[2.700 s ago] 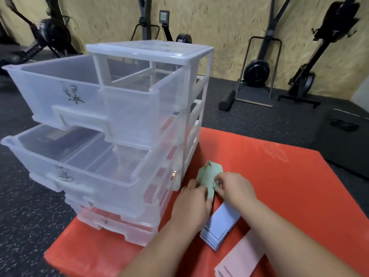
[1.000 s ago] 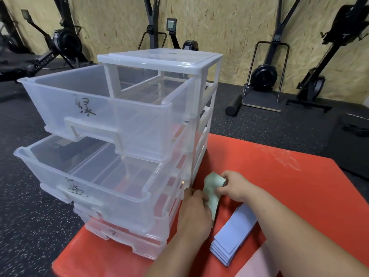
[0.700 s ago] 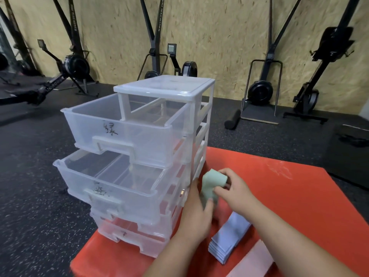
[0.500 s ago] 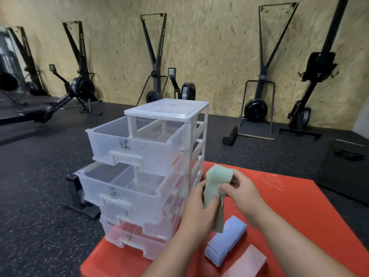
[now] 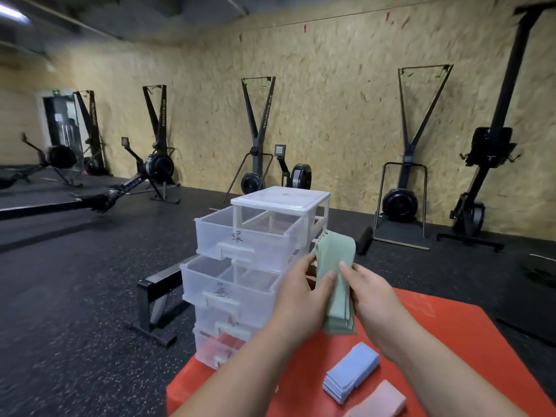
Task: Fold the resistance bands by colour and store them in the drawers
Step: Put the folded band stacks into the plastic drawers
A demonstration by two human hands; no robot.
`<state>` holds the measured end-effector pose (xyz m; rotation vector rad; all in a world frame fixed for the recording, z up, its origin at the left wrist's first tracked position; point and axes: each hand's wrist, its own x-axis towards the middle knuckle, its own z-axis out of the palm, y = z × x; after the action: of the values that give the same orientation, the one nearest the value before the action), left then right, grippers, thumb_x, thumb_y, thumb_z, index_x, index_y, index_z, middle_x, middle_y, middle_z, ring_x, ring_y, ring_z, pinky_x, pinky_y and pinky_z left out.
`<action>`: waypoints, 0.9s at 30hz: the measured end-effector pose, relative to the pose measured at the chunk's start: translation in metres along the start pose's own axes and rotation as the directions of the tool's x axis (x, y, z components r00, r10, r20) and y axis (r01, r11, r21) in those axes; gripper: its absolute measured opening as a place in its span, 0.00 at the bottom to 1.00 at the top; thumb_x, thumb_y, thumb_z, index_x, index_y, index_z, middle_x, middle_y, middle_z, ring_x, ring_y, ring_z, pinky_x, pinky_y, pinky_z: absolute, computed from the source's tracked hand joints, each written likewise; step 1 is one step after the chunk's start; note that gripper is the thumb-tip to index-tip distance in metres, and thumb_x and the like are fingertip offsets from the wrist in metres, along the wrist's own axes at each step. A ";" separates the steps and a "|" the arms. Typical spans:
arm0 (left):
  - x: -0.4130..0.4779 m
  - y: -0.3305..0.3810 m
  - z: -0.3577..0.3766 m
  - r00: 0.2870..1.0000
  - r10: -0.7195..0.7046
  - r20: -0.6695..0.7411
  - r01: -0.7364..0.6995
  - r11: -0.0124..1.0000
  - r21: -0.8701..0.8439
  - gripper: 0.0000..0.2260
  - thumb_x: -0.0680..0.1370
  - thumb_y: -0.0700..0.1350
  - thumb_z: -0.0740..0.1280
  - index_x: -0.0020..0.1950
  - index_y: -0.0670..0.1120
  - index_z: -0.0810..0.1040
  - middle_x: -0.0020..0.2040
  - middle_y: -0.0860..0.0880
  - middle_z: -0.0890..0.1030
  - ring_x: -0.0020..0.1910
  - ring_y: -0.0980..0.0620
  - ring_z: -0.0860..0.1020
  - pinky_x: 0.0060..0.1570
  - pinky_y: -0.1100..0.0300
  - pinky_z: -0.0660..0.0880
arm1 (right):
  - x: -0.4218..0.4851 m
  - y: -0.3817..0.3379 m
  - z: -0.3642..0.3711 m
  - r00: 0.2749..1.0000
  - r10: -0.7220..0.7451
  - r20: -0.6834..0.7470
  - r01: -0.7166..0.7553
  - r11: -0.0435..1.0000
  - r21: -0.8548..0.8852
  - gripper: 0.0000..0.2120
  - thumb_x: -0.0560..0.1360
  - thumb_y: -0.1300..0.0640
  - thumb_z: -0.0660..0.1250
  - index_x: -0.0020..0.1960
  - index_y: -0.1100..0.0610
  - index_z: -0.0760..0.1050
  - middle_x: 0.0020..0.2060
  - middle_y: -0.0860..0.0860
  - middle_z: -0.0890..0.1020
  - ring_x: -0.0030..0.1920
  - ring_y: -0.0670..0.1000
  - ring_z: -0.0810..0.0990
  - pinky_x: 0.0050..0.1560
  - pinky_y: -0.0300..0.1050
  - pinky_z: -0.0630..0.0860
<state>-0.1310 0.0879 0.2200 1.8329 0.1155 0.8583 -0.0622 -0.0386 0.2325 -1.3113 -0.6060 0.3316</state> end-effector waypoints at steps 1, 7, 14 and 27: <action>0.001 0.004 -0.008 0.999 -0.020 -0.043 0.020 1.000 -0.003 0.16 0.79 0.54 0.72 0.66 0.56 0.81 0.49 0.56 0.86 0.46 0.57 0.84 0.51 0.52 0.83 | 0.000 -0.005 0.008 0.999 -0.031 0.011 0.031 0.999 -0.040 0.13 0.86 0.56 0.62 0.65 0.58 0.80 0.57 0.58 0.87 0.58 0.58 0.86 0.57 0.54 0.82; 0.014 0.021 -0.063 0.994 -0.106 0.020 0.108 0.975 -0.195 0.19 0.77 0.56 0.75 0.66 0.53 0.78 0.53 0.46 0.84 0.53 0.47 0.86 0.55 0.47 0.84 | 0.020 -0.041 0.037 0.992 0.013 0.122 0.003 0.991 -0.133 0.12 0.85 0.57 0.63 0.64 0.58 0.81 0.56 0.59 0.87 0.55 0.60 0.87 0.49 0.52 0.82; 0.047 -0.001 -0.137 0.993 -0.010 -0.117 0.053 0.926 0.374 0.21 0.80 0.62 0.69 0.69 0.53 0.76 0.53 0.55 0.82 0.53 0.56 0.81 0.55 0.53 0.80 | 0.079 -0.088 0.074 0.986 0.097 0.136 -0.025 0.892 -0.451 0.06 0.80 0.54 0.71 0.50 0.54 0.86 0.44 0.56 0.88 0.39 0.55 0.85 0.41 0.48 0.80; 0.070 -0.071 -0.153 0.926 0.015 -0.378 0.196 0.835 0.513 0.43 0.72 0.69 0.75 0.76 0.46 0.64 0.69 0.48 0.65 0.71 0.46 0.66 0.69 0.49 0.70 | 0.214 -0.100 0.141 0.967 0.089 0.238 0.216 0.203 -0.955 0.20 0.73 0.46 0.67 0.56 0.60 0.83 0.46 0.60 0.85 0.38 0.54 0.75 0.42 0.49 0.77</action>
<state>-0.1501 0.2694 0.2227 2.1393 0.7547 1.1800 0.0163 0.1679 0.3966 -2.5473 -1.2013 -0.0471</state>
